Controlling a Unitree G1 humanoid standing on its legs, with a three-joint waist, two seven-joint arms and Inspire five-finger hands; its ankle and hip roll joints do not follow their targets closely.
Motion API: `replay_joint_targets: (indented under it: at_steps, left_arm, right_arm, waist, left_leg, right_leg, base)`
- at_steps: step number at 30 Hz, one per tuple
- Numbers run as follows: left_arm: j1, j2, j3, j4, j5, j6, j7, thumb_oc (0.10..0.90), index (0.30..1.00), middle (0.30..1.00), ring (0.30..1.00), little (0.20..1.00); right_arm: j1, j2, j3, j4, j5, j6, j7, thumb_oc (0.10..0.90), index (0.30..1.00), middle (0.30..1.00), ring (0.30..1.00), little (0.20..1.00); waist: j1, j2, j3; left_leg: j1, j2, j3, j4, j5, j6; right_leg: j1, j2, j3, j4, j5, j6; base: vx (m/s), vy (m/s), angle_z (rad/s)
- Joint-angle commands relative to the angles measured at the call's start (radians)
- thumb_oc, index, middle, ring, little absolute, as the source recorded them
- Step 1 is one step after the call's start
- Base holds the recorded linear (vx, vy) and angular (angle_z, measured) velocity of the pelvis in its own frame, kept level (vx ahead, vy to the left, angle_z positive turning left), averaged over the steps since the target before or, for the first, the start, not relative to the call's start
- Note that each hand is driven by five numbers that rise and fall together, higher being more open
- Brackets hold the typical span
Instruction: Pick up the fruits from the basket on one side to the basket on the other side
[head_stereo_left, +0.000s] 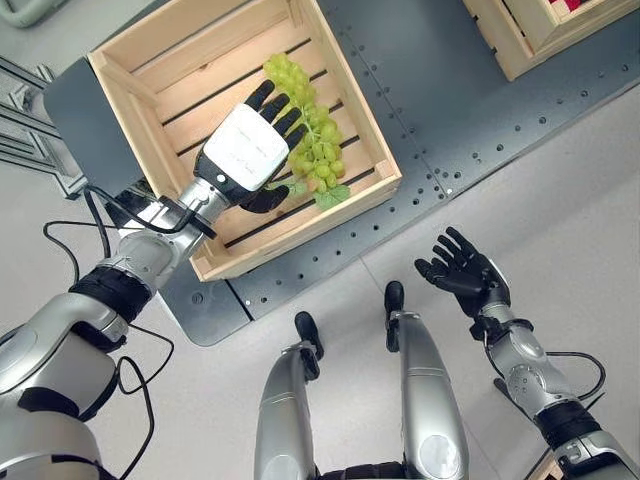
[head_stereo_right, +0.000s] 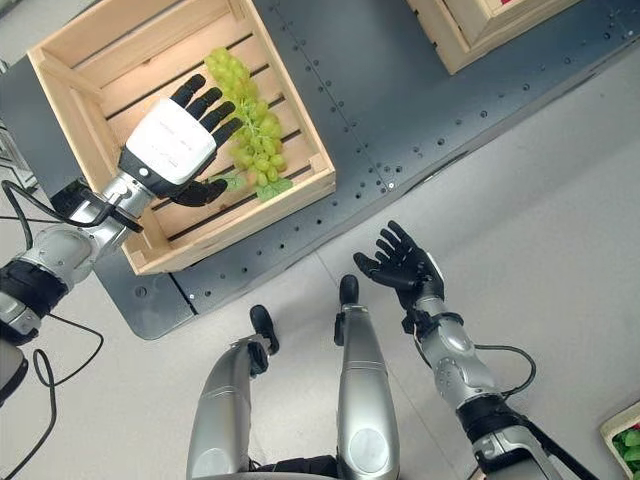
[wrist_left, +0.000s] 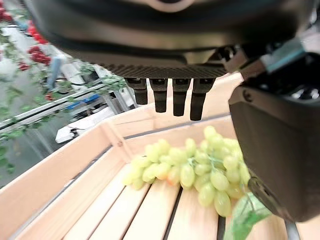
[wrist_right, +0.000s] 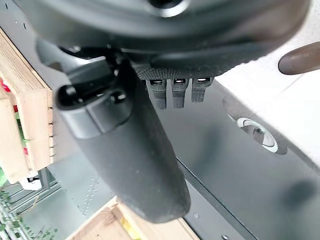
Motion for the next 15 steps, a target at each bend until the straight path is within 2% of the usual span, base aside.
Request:
replay_joint_targets:
  at_steps: [1,5,8,12,15]
  left_arm:
    - [-0.141,0.14,0.026,-0.052,0.055,0.014,0.085,0.8,0.9,0.9,0.9,0.9]
    - [-0.174,0.136,0.006,-0.045,0.113,-0.011,0.12,0.8,0.9,0.9,0.9,0.9]
    - [-0.205,0.133,-0.014,-0.048,0.154,-0.021,0.066,0.8,0.9,0.9,0.9,0.9]
    - [-0.252,0.135,-0.053,-0.027,0.169,0.023,-0.014,0.8,0.9,0.9,0.9,0.9]
    - [-0.283,0.134,-0.07,-0.017,0.17,0.059,-0.029,0.8,0.9,0.9,0.9,0.9]
  right_arm:
    - [-0.028,0.021,-0.021,-0.1,0.037,-0.089,-0.006,0.8,0.9,0.9,0.9,0.9]
    - [-0.03,0.031,-0.013,-0.103,0.041,-0.094,-0.021,0.8,0.9,0.9,0.9,0.9]
    - [-0.036,0.035,-0.01,-0.103,0.043,-0.095,-0.033,0.8,0.9,0.9,0.9,0.9]
    - [-0.036,0.027,-0.011,-0.103,0.056,-0.093,-0.036,0.8,0.9,0.9,0.9,0.9]
    - [-0.025,0.023,-0.012,-0.112,0.061,-0.096,-0.031,0.8,0.9,0.9,0.9,0.9]
  waist:
    - [0.007,-0.047,-0.014]
    - [0.008,-0.05,-0.014]
    - [0.007,-0.051,-0.014]
    - [-0.001,-0.053,-0.014]
    - [-0.008,-0.055,-0.014]
  left_leg:
    - [-0.019,-0.01,0.051,0.024,-0.029,0.039]
    - [-0.032,-0.009,0.051,0.027,-0.03,0.041]
    - [-0.038,-0.01,0.054,0.026,-0.03,0.042]
    - [-0.044,-0.011,0.062,0.018,-0.027,0.044]
    - [-0.054,-0.012,0.072,0.021,-0.031,0.048]
  right_leg:
    - [0.071,0.012,0.025,-0.004,-0.032,0.012]
    - [0.055,0.013,0.024,0.001,-0.029,0.015]
    - [0.046,0.015,0.023,0.0,-0.024,0.018]
    - [0.037,0.02,0.027,-0.014,-0.012,0.024]
    - [0.024,0.024,0.035,-0.023,-0.004,0.027]
  base:
    - [0.0,0.0,0.0]
    - [0.01,-0.01,-0.05]
    - [0.0,0.0,0.0]
    - [0.0,0.0,0.0]
    - [0.0,0.005,-0.01]
